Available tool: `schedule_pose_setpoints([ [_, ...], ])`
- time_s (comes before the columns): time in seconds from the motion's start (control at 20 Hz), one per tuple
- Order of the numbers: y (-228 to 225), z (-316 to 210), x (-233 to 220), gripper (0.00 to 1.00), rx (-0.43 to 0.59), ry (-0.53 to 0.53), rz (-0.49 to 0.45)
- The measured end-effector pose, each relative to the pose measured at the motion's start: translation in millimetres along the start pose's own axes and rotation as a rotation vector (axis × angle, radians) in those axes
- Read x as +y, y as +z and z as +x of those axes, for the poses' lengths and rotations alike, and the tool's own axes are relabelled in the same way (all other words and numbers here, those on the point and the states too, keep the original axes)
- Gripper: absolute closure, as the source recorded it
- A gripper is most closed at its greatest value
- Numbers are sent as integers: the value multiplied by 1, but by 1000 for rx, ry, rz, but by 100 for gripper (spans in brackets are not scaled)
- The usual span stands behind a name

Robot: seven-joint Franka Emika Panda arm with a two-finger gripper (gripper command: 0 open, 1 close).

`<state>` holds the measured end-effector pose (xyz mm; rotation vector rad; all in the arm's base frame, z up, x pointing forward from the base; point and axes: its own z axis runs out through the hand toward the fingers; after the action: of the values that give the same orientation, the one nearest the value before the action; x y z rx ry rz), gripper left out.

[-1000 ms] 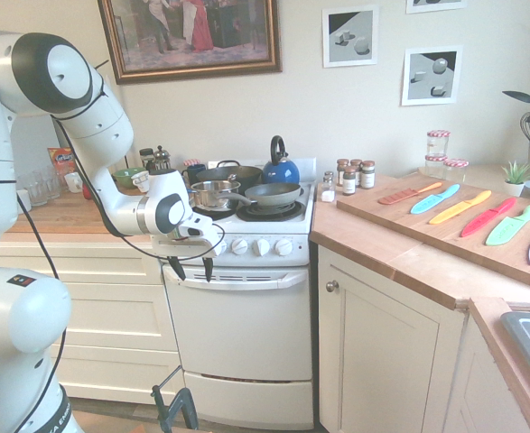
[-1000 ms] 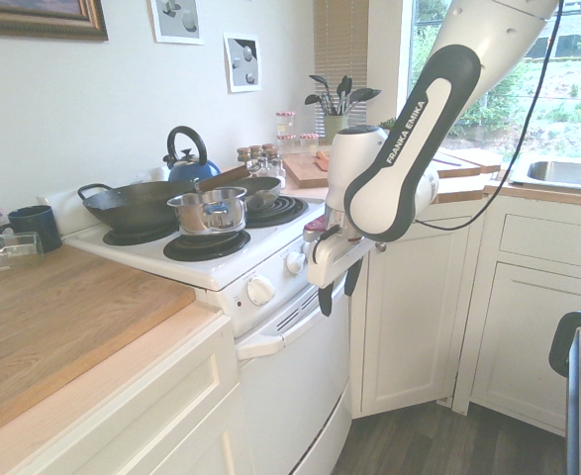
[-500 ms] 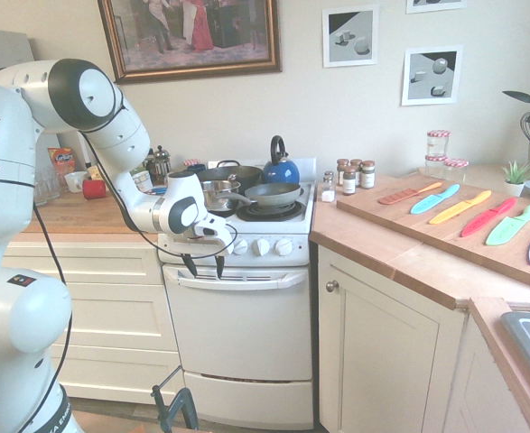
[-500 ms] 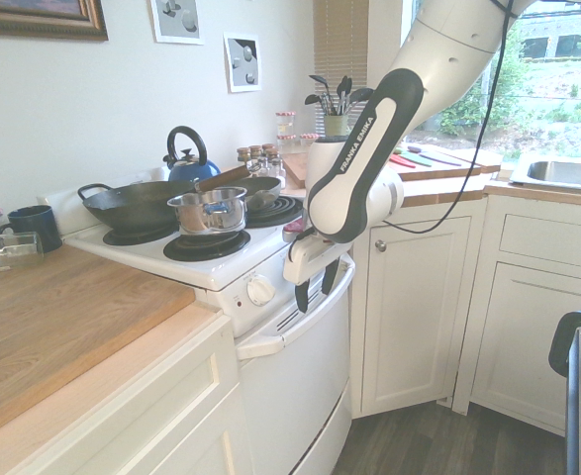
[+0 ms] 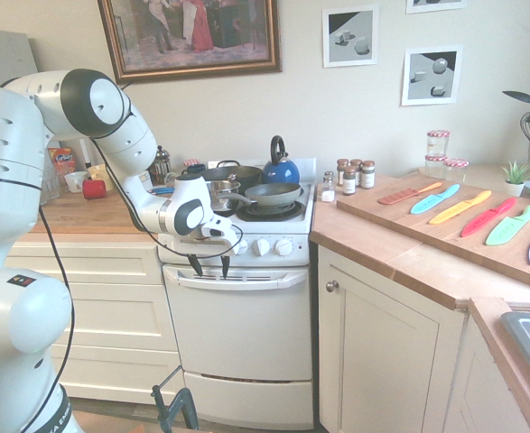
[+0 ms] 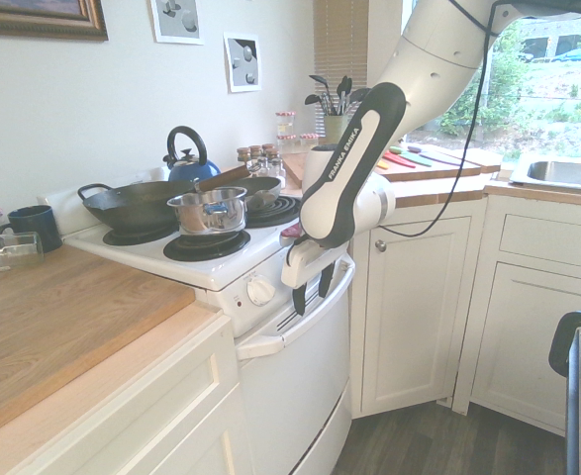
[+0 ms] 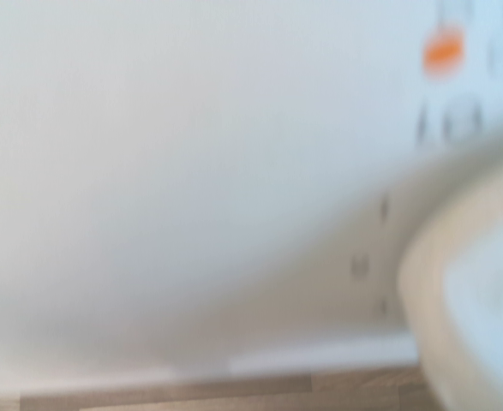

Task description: Open the oven

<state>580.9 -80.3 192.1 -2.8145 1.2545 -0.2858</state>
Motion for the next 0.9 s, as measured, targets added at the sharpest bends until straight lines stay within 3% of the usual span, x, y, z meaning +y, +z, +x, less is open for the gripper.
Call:
schedule_pose_setpoints([
  [0.4,39,6,1,0,-35,3,-24],
  [0.9,45,-3,18,0,1,-5,29],
])
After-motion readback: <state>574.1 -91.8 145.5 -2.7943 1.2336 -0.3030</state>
